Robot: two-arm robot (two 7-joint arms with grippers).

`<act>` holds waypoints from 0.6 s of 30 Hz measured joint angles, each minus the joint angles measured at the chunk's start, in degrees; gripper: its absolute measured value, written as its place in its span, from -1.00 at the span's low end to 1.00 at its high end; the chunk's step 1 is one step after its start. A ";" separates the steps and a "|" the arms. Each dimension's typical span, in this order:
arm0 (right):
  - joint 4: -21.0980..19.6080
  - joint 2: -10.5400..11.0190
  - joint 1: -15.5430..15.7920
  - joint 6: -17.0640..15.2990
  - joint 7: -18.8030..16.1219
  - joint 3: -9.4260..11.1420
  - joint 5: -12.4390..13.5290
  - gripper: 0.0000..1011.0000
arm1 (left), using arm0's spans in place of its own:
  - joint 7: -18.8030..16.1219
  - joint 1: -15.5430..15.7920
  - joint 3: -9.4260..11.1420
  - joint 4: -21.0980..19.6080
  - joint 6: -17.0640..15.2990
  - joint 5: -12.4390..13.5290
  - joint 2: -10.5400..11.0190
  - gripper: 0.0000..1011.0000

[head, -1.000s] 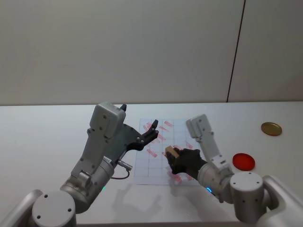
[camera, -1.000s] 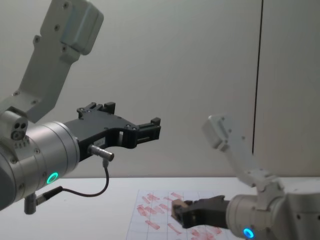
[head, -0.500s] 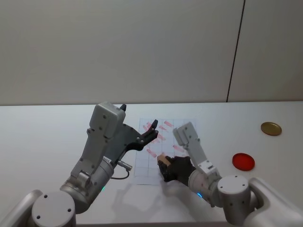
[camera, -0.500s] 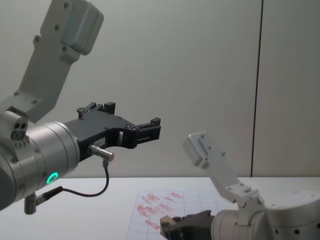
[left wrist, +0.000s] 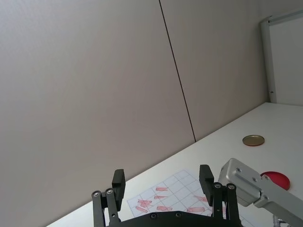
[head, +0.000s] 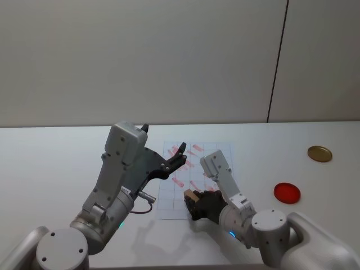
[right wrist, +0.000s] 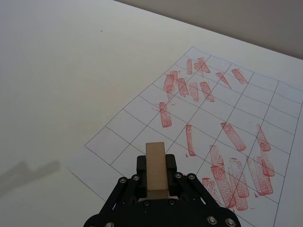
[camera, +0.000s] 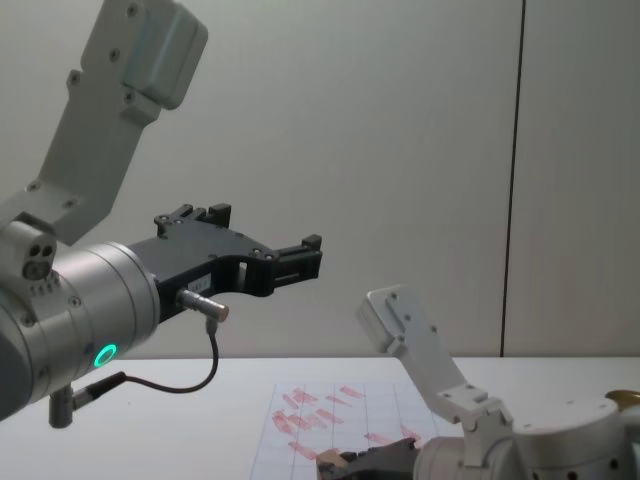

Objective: Use the one hand to pick up the stamp and affix it onto the A4 paper.

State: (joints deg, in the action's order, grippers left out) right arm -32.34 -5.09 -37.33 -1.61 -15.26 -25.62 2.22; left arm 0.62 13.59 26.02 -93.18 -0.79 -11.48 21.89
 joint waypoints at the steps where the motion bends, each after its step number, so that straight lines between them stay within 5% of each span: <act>1: 0.74 -0.18 -0.32 0.20 -0.05 0.03 0.04 -0.57 | 0.00 0.00 0.00 0.00 0.00 0.00 0.00 0.96; 18: 5.04 -1.22 -2.14 0.73 -0.49 0.21 0.23 -0.57 | 0.00 0.00 0.00 0.00 0.00 0.00 0.00 0.96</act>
State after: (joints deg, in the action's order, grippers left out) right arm -27.30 -6.31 -39.47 -0.88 -15.75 -25.41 2.46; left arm 0.63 13.59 26.02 -93.18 -0.79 -11.48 21.89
